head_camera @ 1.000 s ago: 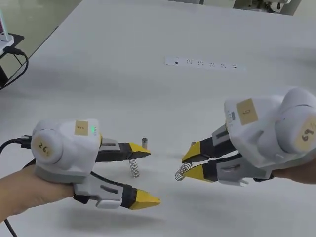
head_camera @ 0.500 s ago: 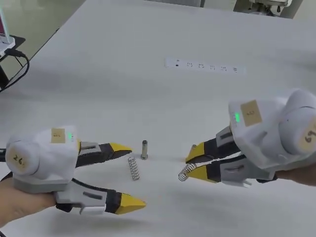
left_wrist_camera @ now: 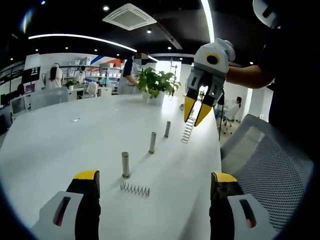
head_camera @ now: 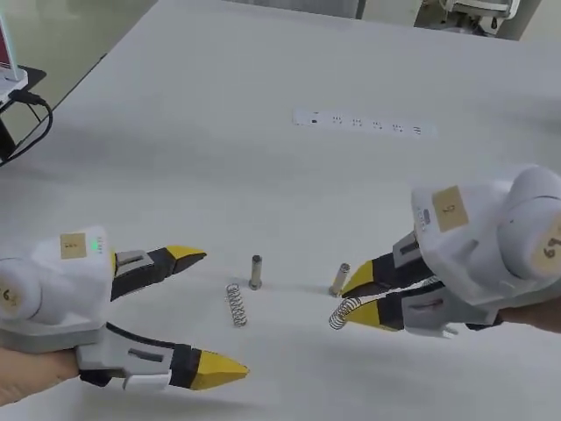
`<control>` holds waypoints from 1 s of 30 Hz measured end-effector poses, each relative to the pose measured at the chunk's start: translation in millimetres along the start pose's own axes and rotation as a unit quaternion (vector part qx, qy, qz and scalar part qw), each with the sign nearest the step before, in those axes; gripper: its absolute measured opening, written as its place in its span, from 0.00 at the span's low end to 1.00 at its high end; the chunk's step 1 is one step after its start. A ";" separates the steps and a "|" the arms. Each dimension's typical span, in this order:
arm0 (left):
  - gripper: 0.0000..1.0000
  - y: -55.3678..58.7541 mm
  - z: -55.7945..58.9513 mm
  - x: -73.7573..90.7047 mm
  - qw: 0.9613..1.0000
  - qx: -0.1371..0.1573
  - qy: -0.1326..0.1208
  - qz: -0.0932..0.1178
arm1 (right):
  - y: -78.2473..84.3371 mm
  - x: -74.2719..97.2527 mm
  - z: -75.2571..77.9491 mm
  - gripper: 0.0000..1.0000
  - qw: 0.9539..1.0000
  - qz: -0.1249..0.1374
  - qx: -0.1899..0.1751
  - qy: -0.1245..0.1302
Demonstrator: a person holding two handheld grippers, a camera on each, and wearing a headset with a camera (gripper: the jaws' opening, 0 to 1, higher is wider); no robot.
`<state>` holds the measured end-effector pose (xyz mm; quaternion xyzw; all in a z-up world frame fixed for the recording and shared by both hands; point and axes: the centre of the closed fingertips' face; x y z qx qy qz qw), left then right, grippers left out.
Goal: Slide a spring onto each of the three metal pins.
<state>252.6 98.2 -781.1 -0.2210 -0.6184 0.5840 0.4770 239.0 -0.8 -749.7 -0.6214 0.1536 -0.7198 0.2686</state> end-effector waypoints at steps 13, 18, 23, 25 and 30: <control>0.95 -0.7 -2.1 3.3 1.000 0.011 -0.010 0.004 | 8.5 1.2 6.5 0.06 0.999 -0.036 0.020 -0.011; 0.98 -1.8 -4.1 5.0 1.000 0.015 -0.015 0.009 | 9.6 1.3 9.1 0.06 0.999 -0.039 0.018 -0.013; 0.98 -2.2 -6.0 5.6 1.000 0.017 -0.019 0.011 | 11.9 0.5 9.7 0.06 0.999 -0.044 0.017 -0.016; 0.98 -2.5 -5.8 5.5 1.000 0.020 -0.018 0.012 | 12.0 0.7 10.7 0.06 0.999 -0.044 0.017 -0.016; 0.98 -2.3 -7.2 5.1 0.999 0.030 -0.018 0.012 | 12.1 2.1 15.8 0.06 0.999 -0.045 0.021 -0.010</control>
Point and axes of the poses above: the centre of the closed fingertips' face, and the gripper's own axes: x roughly backward along the fingers, z roughly to its right, y roughly out of its underside, and after that the axes turned 2 degrees about y, right-handed
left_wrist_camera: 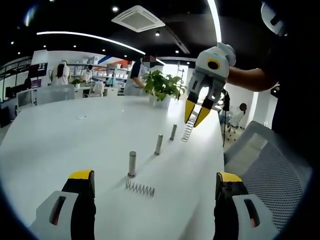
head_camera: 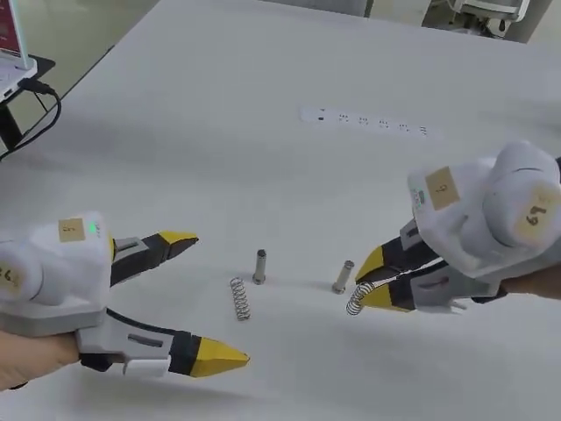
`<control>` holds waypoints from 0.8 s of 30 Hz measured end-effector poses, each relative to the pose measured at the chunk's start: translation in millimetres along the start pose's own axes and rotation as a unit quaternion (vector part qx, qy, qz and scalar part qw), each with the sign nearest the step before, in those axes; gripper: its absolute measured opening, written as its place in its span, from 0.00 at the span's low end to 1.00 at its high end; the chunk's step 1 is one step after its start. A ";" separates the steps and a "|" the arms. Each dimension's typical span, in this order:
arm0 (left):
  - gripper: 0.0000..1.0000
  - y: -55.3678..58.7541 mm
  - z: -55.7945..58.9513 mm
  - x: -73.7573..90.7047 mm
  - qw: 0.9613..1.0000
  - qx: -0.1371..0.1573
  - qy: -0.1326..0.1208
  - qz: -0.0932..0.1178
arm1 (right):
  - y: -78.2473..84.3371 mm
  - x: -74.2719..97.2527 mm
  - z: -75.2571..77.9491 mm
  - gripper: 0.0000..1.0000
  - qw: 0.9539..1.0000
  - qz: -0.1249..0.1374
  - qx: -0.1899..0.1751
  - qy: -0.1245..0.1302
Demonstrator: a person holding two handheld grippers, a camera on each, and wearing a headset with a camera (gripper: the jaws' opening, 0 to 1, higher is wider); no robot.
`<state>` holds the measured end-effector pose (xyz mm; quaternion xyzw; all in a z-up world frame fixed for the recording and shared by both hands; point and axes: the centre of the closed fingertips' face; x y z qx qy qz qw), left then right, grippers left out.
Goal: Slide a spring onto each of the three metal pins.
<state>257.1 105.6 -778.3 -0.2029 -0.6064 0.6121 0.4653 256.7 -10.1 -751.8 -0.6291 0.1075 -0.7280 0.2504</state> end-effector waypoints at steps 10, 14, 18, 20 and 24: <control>0.98 -0.2 -0.9 -0.4 1.000 -0.002 0.000 0.004 | 1.8 3.7 14.6 0.06 1.000 -0.001 -0.011 0.005; 0.98 0.1 -0.8 0.1 1.000 -0.001 0.000 0.004 | 4.0 3.8 21.9 0.06 1.000 -0.003 -0.011 0.015; 0.98 0.4 -1.8 0.6 1.000 0.000 -0.002 0.004 | 5.6 3.8 26.4 0.06 1.000 -0.004 -0.010 0.019; 0.98 0.2 -2.3 0.8 1.000 0.003 -0.004 0.006 | 5.7 4.3 30.4 0.06 1.000 -0.003 -0.013 0.023; 0.98 1.2 -2.5 1.2 1.000 0.003 -0.005 0.004 | 4.9 5.6 38.7 0.06 0.999 0.000 -0.017 0.027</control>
Point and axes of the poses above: the centre of the closed fingertips' face, and the gripper's own axes: x roughly backward along the fingers, z roughly to its right, y roughly out of its underside, and after that the axes turned 2 degrees about y, right-handed
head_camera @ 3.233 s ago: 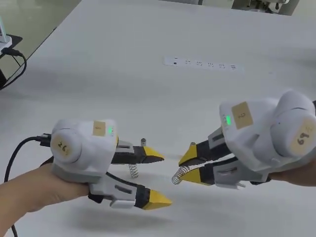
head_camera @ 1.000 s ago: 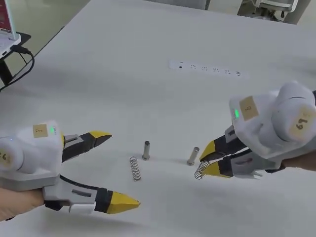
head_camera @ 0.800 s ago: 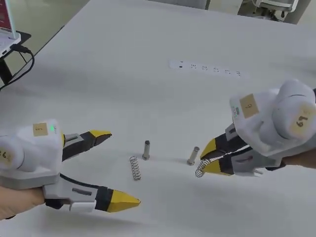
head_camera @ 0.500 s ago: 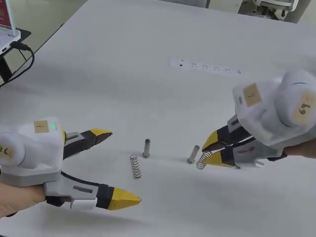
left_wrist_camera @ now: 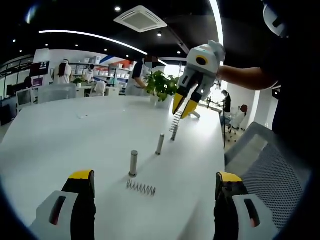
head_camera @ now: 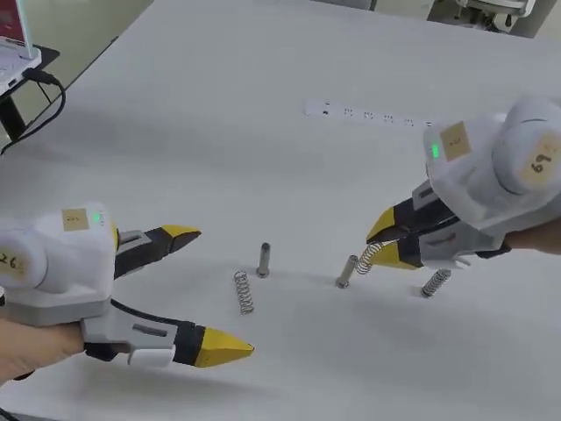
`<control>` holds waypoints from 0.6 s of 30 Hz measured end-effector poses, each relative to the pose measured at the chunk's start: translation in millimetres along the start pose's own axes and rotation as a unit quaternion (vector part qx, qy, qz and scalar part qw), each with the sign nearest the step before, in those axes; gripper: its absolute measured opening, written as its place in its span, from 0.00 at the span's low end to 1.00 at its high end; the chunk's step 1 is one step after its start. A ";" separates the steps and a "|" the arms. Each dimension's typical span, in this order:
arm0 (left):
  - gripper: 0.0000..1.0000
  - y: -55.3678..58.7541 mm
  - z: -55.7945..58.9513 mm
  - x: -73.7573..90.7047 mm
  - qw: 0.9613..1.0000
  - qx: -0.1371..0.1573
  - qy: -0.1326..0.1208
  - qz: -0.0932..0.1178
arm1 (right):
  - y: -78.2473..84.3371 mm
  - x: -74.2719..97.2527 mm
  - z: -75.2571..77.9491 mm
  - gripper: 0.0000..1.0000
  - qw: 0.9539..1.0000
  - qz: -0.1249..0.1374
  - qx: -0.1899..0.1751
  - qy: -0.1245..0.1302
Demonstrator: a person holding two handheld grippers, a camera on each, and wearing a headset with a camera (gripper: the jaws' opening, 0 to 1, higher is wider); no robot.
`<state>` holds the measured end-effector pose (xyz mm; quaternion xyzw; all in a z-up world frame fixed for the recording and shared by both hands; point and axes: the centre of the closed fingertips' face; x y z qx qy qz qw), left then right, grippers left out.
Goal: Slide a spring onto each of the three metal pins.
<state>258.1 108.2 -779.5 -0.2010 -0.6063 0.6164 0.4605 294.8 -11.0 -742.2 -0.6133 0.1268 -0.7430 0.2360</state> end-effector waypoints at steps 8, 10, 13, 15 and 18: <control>0.98 1.2 0.9 -0.5 1.000 0.001 0.002 -0.001 | 1.9 -3.6 13.5 0.06 1.000 -0.003 -0.003 0.004; 0.98 0.6 -0.2 -0.3 1.000 -0.001 0.000 0.000 | 2.8 -4.8 13.4 0.06 1.000 -0.005 -0.005 0.002; 0.98 -0.1 -1.5 0.2 1.000 0.002 -0.002 0.002 | 4.1 -6.7 16.2 0.06 1.000 -0.007 -0.008 0.002; 0.98 -0.1 -1.9 0.6 1.000 0.002 -0.003 0.002 | 4.4 -7.7 16.8 0.06 1.000 -0.007 -0.011 0.000; 0.98 0.1 -1.6 1.1 1.000 0.003 -0.003 0.001 | 4.4 -8.7 16.7 0.06 1.000 -0.007 -0.013 -0.002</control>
Point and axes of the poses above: the centre of the closed fingertips' face, and the gripper's own axes: x roughly backward along the fingers, z roughly to its right, y roughly out of its underside, and after that the axes turned 2 degrees about y, right-handed
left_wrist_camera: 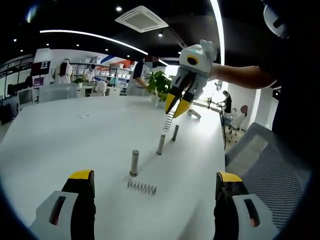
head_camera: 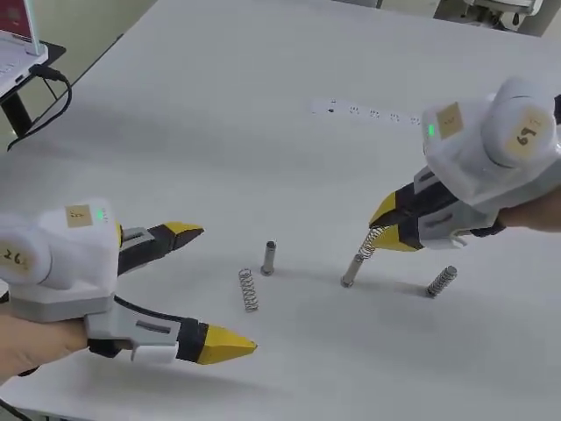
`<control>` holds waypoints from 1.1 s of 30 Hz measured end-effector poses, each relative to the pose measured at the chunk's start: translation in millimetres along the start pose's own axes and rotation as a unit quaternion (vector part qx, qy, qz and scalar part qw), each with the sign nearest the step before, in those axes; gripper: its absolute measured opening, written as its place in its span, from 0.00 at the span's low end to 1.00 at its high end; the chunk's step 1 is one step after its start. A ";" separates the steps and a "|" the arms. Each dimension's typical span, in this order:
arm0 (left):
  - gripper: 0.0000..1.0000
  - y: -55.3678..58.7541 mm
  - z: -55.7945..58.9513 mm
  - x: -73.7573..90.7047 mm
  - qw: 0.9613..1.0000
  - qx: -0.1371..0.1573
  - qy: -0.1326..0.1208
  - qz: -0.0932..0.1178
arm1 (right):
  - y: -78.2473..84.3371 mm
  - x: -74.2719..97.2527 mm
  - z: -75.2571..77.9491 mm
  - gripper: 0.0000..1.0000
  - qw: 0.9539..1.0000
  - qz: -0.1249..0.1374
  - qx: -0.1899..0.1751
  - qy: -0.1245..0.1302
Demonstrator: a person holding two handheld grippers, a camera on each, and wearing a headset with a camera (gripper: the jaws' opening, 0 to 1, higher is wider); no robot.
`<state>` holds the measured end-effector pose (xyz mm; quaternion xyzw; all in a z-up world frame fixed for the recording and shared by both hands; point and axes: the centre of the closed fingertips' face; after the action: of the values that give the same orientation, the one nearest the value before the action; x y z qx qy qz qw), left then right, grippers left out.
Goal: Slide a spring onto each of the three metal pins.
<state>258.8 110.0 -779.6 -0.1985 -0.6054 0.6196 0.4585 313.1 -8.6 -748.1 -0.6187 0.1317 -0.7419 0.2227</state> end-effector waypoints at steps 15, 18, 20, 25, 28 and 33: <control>0.98 0.0 -2.3 2.9 1.000 0.005 -0.004 0.001 | 1.1 -4.7 -1.1 0.06 1.000 -0.003 -0.006 -0.007; 0.98 -0.7 -2.8 2.5 1.000 0.006 -0.004 0.002 | 2.3 -5.9 -1.0 0.06 1.000 -0.004 -0.008 -0.008; 0.98 -1.3 -2.8 2.2 1.000 0.006 -0.003 0.003 | 2.7 -7.2 0.4 0.06 1.000 -0.003 -0.007 -0.005; 0.98 -1.6 -2.5 1.9 1.000 0.008 -0.003 0.004 | 4.0 -10.5 -0.3 0.06 1.000 -0.006 -0.008 -0.010; 0.98 -1.1 -2.8 2.2 1.000 0.007 -0.004 0.003 | 4.9 -12.9 0.2 0.06 1.000 -0.008 -0.009 -0.012; 0.98 -1.3 -5.0 3.3 1.000 0.009 -0.006 0.004 | 6.5 -17.0 0.8 0.06 1.000 -0.009 -0.011 -0.014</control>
<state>261.6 115.4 -778.3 -0.1934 -0.6020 0.6277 0.4541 317.3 -5.8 -765.6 -0.6328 0.1308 -0.7335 0.2107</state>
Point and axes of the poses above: the centre of the closed fingertips' face, and the gripper's own axes: x roughly backward along the fingers, z roughly to its right, y roughly out of its underside, and after that the axes turned 2 degrees about y, right-handed
